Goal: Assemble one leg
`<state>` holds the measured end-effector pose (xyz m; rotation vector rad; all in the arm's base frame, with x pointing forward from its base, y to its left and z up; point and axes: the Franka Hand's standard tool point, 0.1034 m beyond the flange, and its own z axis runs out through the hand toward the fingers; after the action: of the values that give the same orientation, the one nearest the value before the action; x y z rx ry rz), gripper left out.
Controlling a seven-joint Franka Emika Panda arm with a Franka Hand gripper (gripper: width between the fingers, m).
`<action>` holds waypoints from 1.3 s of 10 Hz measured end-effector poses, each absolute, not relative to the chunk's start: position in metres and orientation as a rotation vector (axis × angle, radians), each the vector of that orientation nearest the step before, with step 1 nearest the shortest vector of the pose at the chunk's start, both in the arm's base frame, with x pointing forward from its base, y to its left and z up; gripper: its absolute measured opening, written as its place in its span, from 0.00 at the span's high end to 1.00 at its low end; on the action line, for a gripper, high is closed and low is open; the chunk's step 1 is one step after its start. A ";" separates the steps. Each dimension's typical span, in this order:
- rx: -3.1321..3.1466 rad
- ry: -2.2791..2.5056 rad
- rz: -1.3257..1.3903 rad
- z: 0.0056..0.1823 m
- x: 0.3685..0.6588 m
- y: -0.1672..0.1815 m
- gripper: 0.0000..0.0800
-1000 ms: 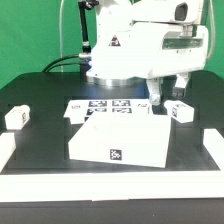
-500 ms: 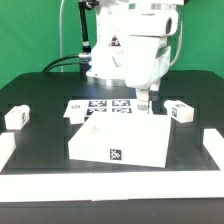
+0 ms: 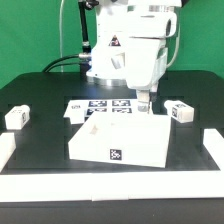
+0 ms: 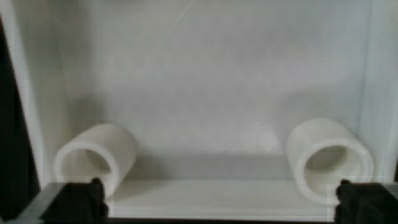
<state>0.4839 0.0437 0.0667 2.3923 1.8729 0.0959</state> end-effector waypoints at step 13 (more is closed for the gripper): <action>2.461 1.891 0.135 0.011 0.429 0.031 0.19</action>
Offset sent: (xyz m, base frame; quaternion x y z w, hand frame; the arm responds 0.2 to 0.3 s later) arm -0.0270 0.0116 -0.0342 -0.0144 0.0395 -0.0026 0.9991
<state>0.4288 0.0313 0.0107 2.4612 1.8908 0.1352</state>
